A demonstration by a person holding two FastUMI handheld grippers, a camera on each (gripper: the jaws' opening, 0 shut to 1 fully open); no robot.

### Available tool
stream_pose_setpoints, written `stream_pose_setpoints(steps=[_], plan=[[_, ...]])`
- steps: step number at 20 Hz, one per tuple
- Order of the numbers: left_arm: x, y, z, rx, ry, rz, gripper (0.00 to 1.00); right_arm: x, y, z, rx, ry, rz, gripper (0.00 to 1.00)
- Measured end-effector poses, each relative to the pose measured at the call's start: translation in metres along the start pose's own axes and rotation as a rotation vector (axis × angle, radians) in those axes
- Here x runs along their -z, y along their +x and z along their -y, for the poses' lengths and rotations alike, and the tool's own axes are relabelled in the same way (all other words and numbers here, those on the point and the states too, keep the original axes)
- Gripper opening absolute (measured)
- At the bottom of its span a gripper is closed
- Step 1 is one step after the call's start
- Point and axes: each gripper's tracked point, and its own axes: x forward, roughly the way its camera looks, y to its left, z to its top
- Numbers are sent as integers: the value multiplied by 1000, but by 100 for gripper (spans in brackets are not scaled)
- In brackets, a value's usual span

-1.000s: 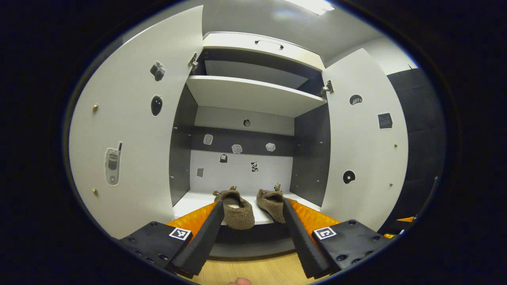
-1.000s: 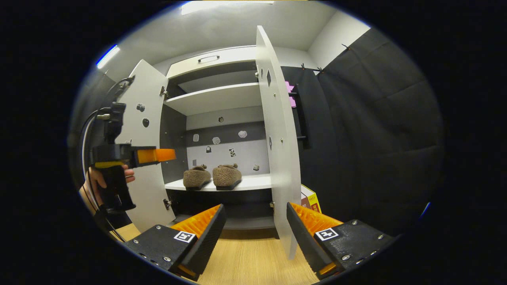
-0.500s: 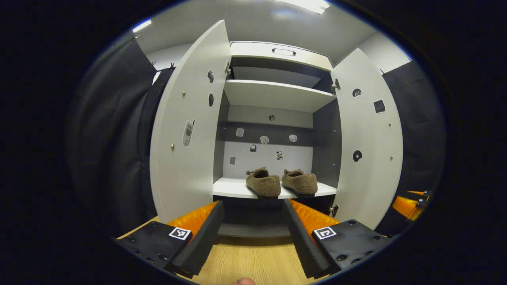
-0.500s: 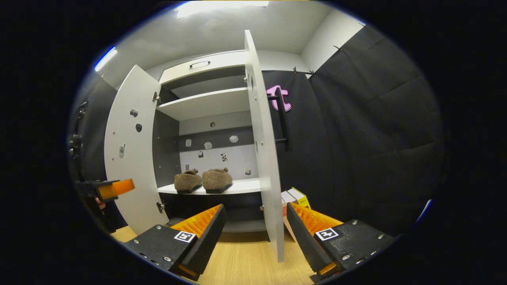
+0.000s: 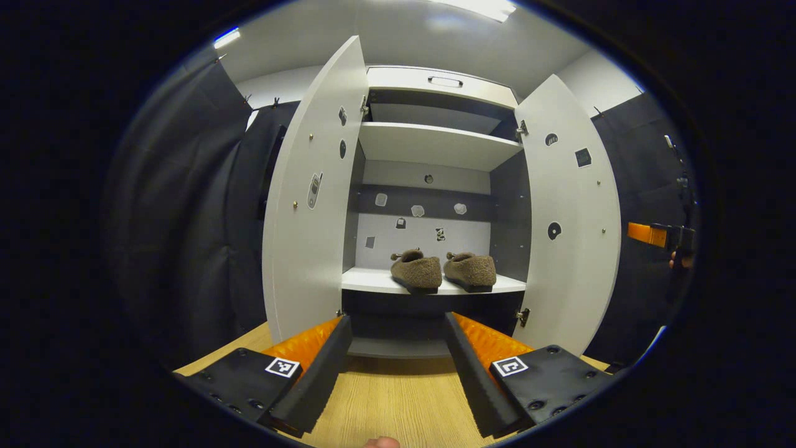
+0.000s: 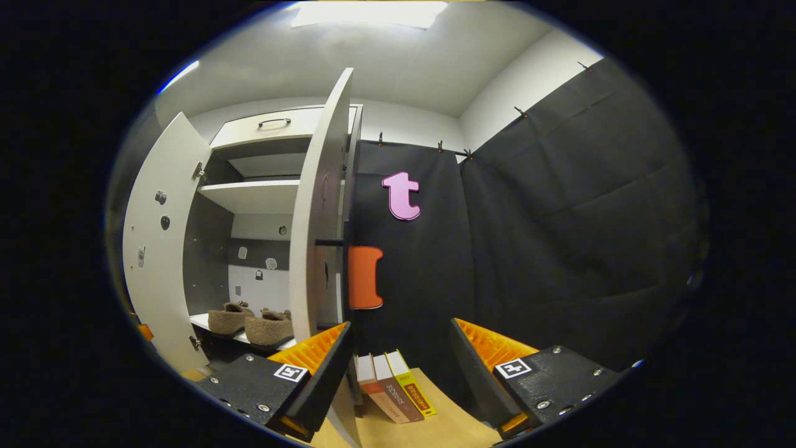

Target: Grab one shoe with the right hand and put it into the shoe cabinet, grab the other shoe with the left hand and put it into the shoe cabinet; then close the right door with the right hand and the left door with the left hand.

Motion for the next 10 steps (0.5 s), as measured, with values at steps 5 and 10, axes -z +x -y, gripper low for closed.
stream_pose_setpoints(steps=[5,10], plan=[[10,-5,-6,-14,-4,-23,94,-10,37,9,6,-18,2,94],[21,-3,-11,-29,-16,-53,96,-17,53,8,3,-67,30,92]])
